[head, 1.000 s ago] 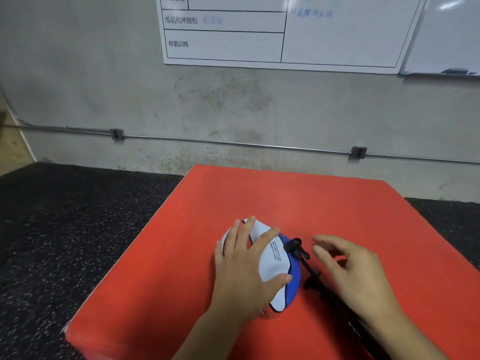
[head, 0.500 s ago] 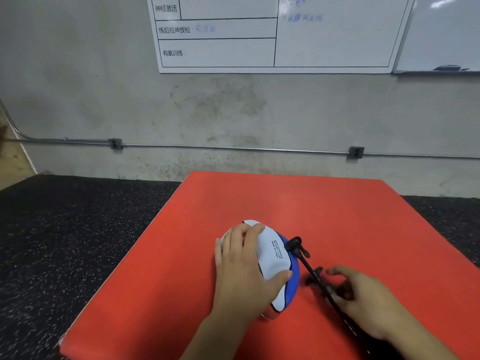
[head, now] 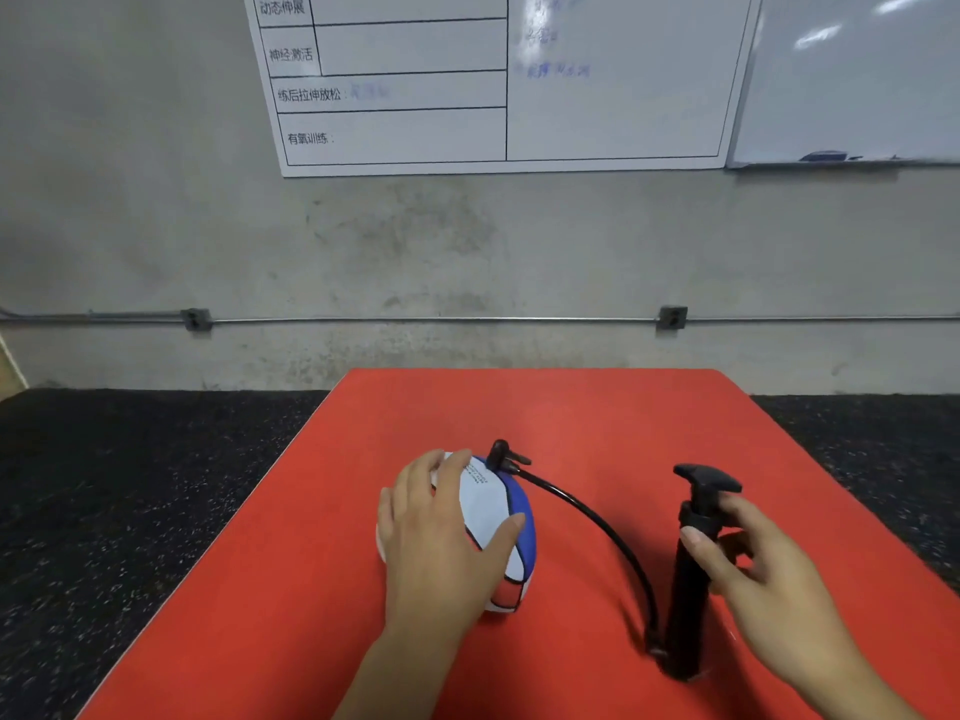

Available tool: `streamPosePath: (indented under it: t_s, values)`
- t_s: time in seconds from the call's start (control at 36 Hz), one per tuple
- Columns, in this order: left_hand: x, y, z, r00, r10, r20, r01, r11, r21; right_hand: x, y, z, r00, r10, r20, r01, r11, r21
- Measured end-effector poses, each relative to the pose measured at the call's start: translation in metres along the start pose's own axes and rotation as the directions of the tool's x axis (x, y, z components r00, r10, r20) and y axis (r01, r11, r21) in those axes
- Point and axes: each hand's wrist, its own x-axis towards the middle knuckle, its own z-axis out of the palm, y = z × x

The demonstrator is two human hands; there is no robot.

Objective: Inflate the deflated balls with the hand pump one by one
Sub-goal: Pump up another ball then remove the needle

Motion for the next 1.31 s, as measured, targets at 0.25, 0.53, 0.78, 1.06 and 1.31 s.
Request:
streamPosePath:
  t_s: [0.25, 0.53, 0.78, 1.06, 1.31]
  values:
    - [-0.011, 0.02, 0.001, 0.995, 0.083, -0.058, -0.083, 0.997, 0.003, -0.01, 0.001, -0.018, 0.999, -0.038, 0.018, 0.038, 0.999, -0.007]
    - [-0.022, 0.033, -0.004, 0.988, 0.123, -0.097, -0.126, 0.992, -0.031, -0.024, 0.006, -0.028, 0.995, -0.095, 0.028, 0.094, 0.995, 0.032]
    - [-0.026, 0.024, -0.009, 0.991, 0.131, -0.025, -0.133, 0.981, -0.138, -0.033, 0.003, -0.025, 0.993, -0.119, 0.018, 0.119, 0.993, 0.01]
    - [-0.034, -0.012, -0.051, 0.935, -0.035, 0.353, 0.035, 0.999, 0.006, -0.031, -0.001, -0.022, 0.99, -0.135, 0.036, 0.134, 0.991, 0.012]
    - [-0.031, -0.02, -0.037, 0.984, 0.121, 0.127, -0.11, 0.99, -0.088, -0.031, 0.009, -0.03, 0.988, -0.157, 0.012, 0.156, 0.986, 0.053]
